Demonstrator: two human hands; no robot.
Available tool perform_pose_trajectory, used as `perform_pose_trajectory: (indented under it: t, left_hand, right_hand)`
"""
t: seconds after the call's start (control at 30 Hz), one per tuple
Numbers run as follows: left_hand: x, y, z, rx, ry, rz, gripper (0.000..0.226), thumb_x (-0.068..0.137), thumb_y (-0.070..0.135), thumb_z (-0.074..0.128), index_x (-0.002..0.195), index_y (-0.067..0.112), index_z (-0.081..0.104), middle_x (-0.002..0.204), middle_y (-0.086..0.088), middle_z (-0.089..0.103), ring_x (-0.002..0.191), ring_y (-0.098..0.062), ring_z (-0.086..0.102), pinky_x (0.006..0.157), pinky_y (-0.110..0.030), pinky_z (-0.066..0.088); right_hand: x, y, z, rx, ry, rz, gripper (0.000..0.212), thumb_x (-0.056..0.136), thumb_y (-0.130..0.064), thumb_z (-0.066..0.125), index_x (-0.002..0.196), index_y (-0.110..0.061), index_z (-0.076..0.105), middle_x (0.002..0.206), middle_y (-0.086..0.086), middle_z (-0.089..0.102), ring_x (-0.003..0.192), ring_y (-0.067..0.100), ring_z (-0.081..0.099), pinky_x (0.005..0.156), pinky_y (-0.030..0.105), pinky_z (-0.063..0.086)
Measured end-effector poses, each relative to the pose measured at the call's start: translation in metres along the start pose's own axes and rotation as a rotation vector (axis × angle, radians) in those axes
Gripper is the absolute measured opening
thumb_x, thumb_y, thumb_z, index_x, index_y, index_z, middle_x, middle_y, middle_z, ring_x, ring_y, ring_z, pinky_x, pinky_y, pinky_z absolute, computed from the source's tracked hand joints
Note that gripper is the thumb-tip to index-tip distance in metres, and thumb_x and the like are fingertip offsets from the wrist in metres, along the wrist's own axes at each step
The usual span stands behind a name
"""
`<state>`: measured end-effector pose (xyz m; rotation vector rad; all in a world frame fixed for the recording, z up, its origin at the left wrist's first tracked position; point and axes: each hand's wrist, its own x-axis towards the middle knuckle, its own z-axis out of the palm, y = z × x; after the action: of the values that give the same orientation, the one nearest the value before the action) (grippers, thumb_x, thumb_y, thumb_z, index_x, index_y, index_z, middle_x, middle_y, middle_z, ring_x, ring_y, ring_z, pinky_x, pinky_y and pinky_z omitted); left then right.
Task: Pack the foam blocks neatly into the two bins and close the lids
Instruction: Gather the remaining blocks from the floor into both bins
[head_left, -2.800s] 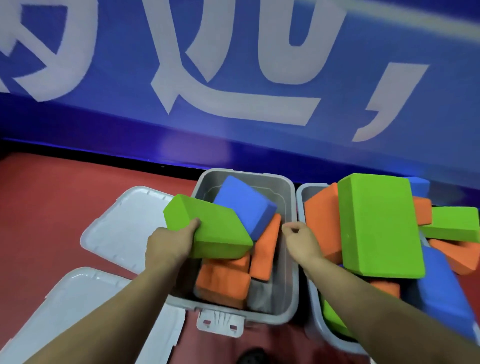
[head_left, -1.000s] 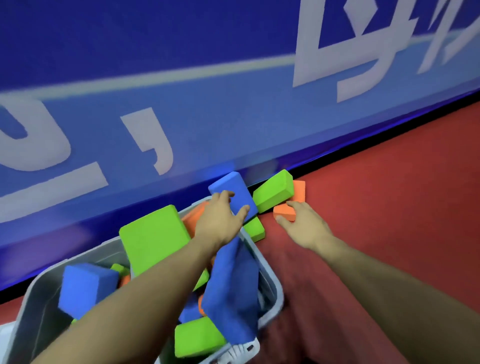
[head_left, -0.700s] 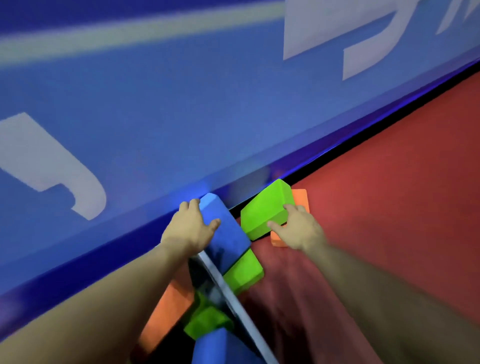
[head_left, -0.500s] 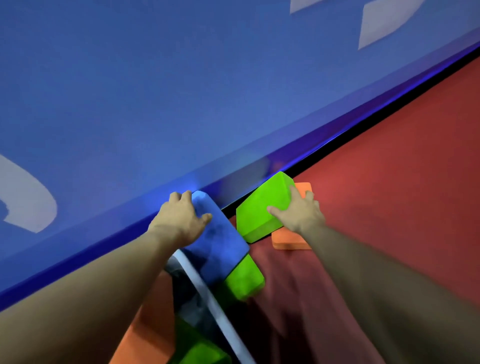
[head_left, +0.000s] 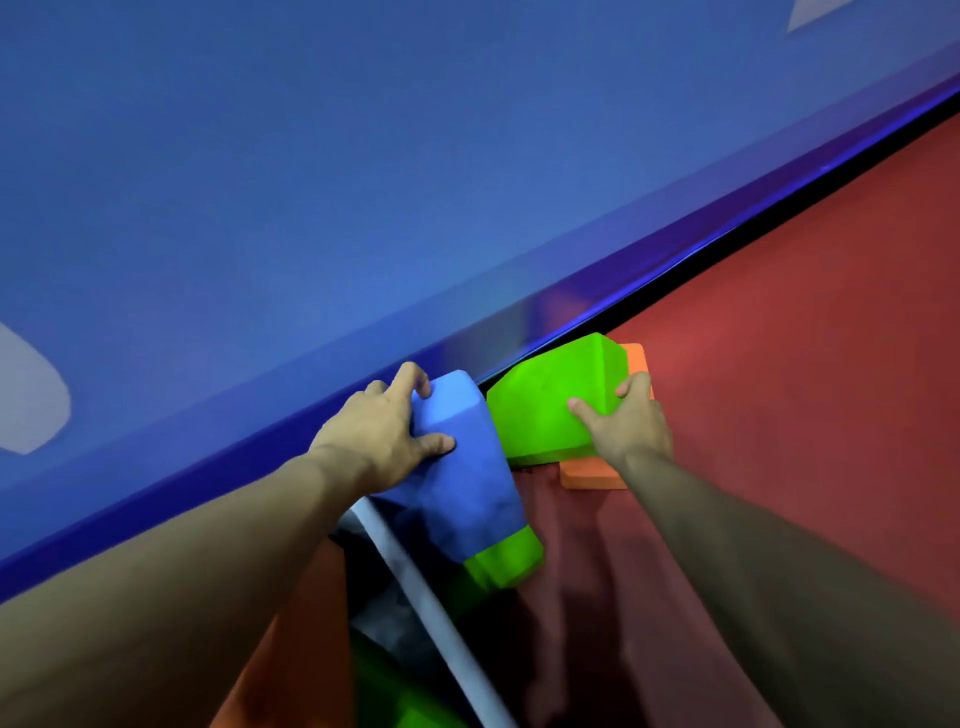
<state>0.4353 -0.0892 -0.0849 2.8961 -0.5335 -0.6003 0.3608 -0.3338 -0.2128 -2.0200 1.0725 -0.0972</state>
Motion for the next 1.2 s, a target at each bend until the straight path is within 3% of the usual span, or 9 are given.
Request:
perform_pose_trajectory:
  t: [0.1, 0.2, 0.3, 0.43, 0.63, 0.9, 1.2]
  left_hand:
    - [-0.012, 0.008, -0.003, 0.082, 0.017, 0.073, 0.081, 0.078, 0.058, 0.079, 0.135, 0.029, 0.03, 0.134, -0.001, 0.048, 0.125, -0.028, 0.046, 0.098, -0.051, 0.046]
    - [-0.03, 0.023, -0.013, 0.183, 0.084, 0.142, 0.098, 0.083, 0.06, 0.073, 0.157, 0.022, 0.021, 0.146, -0.001, 0.038, 0.138, -0.024, 0.034, 0.105, -0.046, 0.044]
    - [-0.055, 0.041, -0.039, 0.19, 0.163, 0.201, 0.09, 0.084, 0.061, 0.071, 0.155, 0.024, 0.029, 0.14, 0.002, 0.039, 0.135, -0.022, 0.035, 0.098, -0.044, 0.044]
    - [-0.119, 0.063, -0.095, 0.201, 0.267, 0.28, 0.083, 0.083, 0.06, 0.072, 0.149, 0.025, 0.037, 0.134, 0.001, 0.043, 0.129, -0.023, 0.04, 0.097, -0.043, 0.044]
    - [-0.302, 0.064, -0.19, 0.083, 0.466, 0.253, 0.085, 0.081, 0.06, 0.074, 0.148, 0.021, 0.041, 0.132, -0.005, 0.048, 0.126, -0.028, 0.045, 0.101, -0.044, 0.043]
    - [-0.576, -0.015, -0.246, 0.012, 0.69, 0.101, 0.086, 0.078, 0.056, 0.079, 0.147, 0.017, 0.045, 0.134, -0.012, 0.051, 0.126, -0.034, 0.048, 0.101, -0.046, 0.043]
    - [-0.757, -0.171, -0.219, 0.007, 0.816, -0.232, 0.086, 0.073, 0.056, 0.084, 0.141, 0.018, 0.048, 0.13, -0.011, 0.053, 0.119, -0.035, 0.052, 0.094, -0.05, 0.048]
  right_hand:
    - [-0.026, 0.0, -0.004, -0.033, 0.042, -0.079, 0.057, 0.079, -0.053, 0.079, 0.113, -0.025, 0.042, 0.119, 0.012, 0.055, 0.107, 0.039, 0.061, 0.083, 0.042, 0.045]
    - [-0.053, -0.003, -0.018, -0.049, 0.131, -0.127, 0.055, 0.078, -0.056, 0.079, 0.109, -0.03, 0.041, 0.117, 0.007, 0.053, 0.107, 0.038, 0.061, 0.081, 0.044, 0.048]
    - [-0.076, -0.014, -0.051, -0.026, 0.22, -0.183, 0.058, 0.077, -0.054, 0.079, 0.115, -0.031, 0.043, 0.119, 0.006, 0.053, 0.112, 0.037, 0.058, 0.082, 0.045, 0.049]
    - [-0.119, -0.048, -0.127, -0.047, 0.299, -0.267, 0.088, 0.08, -0.056, 0.076, 0.151, -0.029, 0.032, 0.129, 0.008, 0.049, 0.12, 0.035, 0.052, 0.088, 0.047, 0.05]
    - [-0.266, -0.096, -0.258, -0.046, 0.363, -0.454, 0.09, 0.082, -0.061, 0.071, 0.155, -0.027, 0.032, 0.134, 0.005, 0.045, 0.123, 0.031, 0.048, 0.087, 0.047, 0.05]
    - [-0.507, -0.136, -0.35, -0.079, 0.371, -0.739, 0.088, 0.083, -0.061, 0.071, 0.155, -0.029, 0.032, 0.133, 0.002, 0.045, 0.125, 0.029, 0.047, 0.085, 0.047, 0.049]
    - [-0.682, -0.17, -0.283, -0.114, 0.227, -1.044, 0.088, 0.084, -0.059, 0.071, 0.155, -0.029, 0.03, 0.134, -0.001, 0.042, 0.125, 0.026, 0.045, 0.08, 0.047, 0.051]
